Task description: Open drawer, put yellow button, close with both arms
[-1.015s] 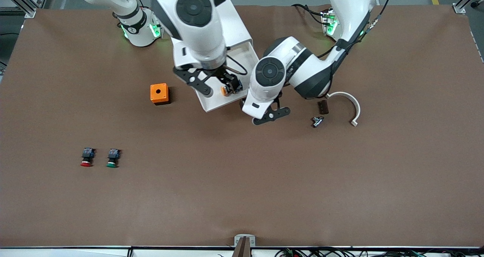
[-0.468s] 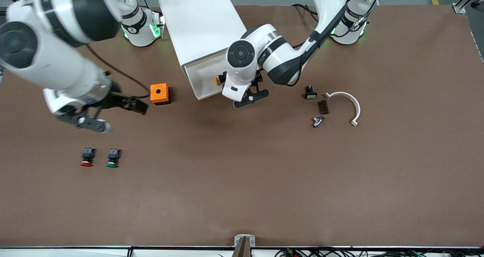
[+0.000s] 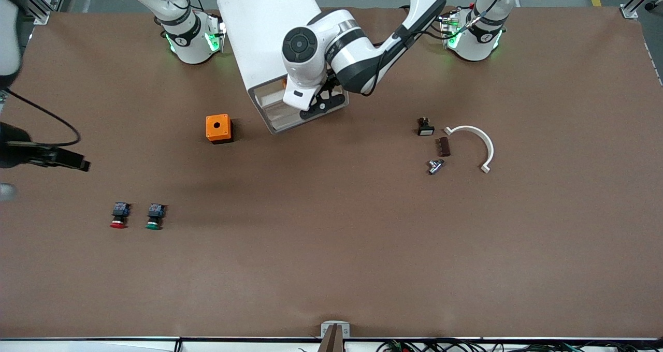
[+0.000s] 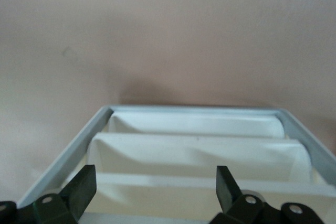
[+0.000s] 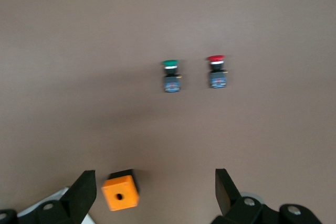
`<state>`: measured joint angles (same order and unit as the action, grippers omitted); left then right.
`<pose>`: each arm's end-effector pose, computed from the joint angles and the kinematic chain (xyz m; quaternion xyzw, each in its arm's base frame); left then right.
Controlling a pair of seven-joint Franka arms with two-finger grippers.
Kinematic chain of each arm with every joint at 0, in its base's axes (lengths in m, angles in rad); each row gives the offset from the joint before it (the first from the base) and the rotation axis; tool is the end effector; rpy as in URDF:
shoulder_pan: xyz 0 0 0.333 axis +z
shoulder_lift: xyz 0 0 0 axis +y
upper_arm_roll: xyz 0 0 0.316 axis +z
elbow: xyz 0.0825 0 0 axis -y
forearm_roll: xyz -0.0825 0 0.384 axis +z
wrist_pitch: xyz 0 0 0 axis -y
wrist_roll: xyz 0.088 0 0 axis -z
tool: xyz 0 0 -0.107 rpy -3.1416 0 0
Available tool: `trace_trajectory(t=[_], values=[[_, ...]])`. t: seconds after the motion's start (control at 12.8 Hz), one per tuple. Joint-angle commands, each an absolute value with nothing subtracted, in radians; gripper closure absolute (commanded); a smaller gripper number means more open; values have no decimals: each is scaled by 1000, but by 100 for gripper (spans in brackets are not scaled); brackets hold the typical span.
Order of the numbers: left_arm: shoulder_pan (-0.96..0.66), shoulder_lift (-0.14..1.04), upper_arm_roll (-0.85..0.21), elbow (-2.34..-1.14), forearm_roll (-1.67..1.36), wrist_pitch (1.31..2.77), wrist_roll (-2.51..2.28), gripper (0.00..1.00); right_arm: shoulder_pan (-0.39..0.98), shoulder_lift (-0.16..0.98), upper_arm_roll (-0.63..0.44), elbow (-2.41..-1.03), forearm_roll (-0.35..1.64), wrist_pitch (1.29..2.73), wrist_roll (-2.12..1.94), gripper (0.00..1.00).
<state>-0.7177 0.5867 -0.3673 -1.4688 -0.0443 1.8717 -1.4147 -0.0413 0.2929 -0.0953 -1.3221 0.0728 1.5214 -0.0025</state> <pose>0.3551 -0.5902 0.3454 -0.9712 -0.1908 0.1390 0.0308 0.6312 -0.0696 0.5632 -0.9965 0.0654 0.0445 0.0257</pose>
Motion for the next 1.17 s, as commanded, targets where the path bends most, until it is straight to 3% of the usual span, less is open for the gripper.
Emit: trace_trajectory(t=[0.0,0.16,0.47,1.09], values=[[-736,583,-376,-1476,-101,1868,-1454,0,-127,301,-71,-1328,45,1552,-101,0],[-752,583,-376,-1476,-110,1868,-1482,0,-149,316,-69,-1331,-58,1623,-159,0],[-709,565,-353,-1465,-109,1836,-1480,0,-215,330,-68,-1335,-52,1634,-166,0],[-298,355,-350,-1442,83,1709,-1311,0,-215,356,-67,-1332,-74,1634,-153,0]])
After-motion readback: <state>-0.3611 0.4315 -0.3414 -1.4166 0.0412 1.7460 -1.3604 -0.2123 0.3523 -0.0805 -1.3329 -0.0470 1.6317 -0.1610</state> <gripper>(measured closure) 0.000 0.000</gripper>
